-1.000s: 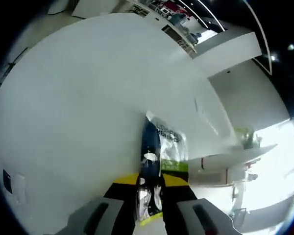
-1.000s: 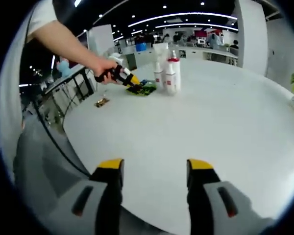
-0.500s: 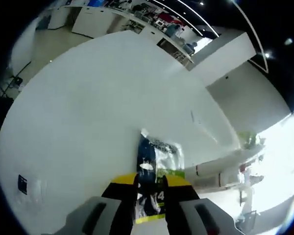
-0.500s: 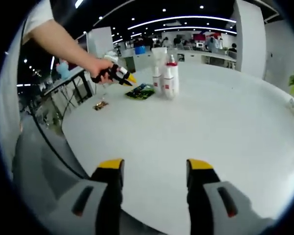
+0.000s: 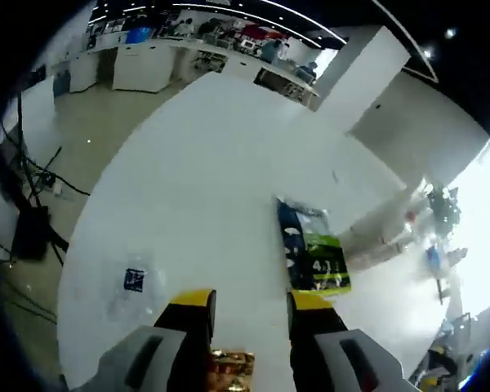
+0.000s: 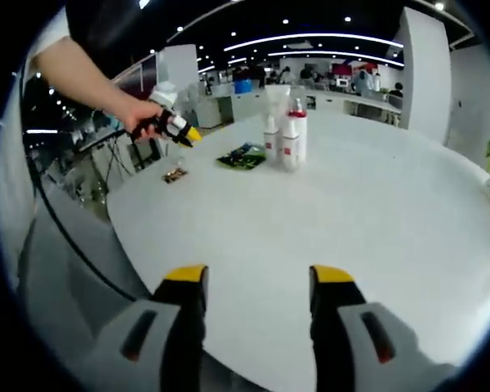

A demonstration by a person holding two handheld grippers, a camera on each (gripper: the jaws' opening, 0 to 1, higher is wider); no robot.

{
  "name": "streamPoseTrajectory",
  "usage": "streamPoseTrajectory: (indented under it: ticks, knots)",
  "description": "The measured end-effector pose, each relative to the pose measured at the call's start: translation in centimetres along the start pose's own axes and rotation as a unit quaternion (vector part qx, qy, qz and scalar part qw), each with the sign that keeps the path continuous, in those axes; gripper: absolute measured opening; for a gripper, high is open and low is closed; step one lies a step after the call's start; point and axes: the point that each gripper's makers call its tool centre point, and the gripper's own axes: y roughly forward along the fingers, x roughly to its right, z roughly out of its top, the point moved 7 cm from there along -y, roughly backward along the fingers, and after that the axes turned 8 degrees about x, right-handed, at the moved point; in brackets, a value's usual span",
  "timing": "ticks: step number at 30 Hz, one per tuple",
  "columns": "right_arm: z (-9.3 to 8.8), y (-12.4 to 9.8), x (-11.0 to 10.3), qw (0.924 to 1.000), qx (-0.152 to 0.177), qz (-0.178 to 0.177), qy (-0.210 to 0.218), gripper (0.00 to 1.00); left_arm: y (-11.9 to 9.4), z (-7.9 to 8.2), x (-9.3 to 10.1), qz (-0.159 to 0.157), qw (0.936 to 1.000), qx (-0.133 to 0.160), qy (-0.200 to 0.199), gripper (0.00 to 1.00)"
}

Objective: Arrange the skincare products in the storage area until every visible bottle or jar stands upright without overlapping.

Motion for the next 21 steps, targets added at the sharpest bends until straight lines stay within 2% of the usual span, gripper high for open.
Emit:
streamPoseTrajectory:
  ticks: [4,6,9,12,13,14,18,20,21]
  knots:
    - [0.0,0.0,0.0,1.0,0.0,-0.002,-0.002,0.51,-0.1,-2.9,-0.1,0.025,0.9958,-0.028,0.083,0.51]
    - [0.0,0.0,0.0,1.0,0.0,-0.003,-0.003,0.51,-0.2,-4.0,0.1,0.034,0.9932,-0.036,0.105,0.58]
    - [0.0,0.0,0.1,1.0,0.0,-0.003,-0.003,0.51,-0.3,-5.0,0.1,0.047,0.9914,-0.048,0.113,0.62]
    - [0.0,-0.1,0.1,1.0,0.001,-0.005,-0.003,0.51,-0.5,-6.2,0.0,0.048,0.9901,-0.072,0.111,0.62]
    - [0.0,-0.1,0.1,1.0,0.0,-0.006,-0.003,0.51,-0.2,-5.6,0.0,0.047,0.989,-0.025,0.138,0.61]
    - [0.0,-0.1,0.2,1.0,0.0,-0.007,-0.004,0.51,-0.7,-6.3,0.0,0.047,0.9901,-0.059,0.118,0.61]
    - [-0.1,0.0,0.2,0.9999,-0.005,-0.007,-0.006,0.51,-0.5,-6.0,-0.3,0.054,0.9911,-0.056,0.108,0.58]
    - [-0.2,0.0,0.2,0.9999,-0.007,-0.006,-0.006,0.5,-0.4,-5.8,0.0,0.05,0.9907,-0.057,0.113,0.44]
    - [-0.2,0.0,0.1,0.9999,-0.008,-0.006,-0.007,0.5,-0.4,-5.8,0.2,0.045,0.9903,-0.061,0.117,0.42]
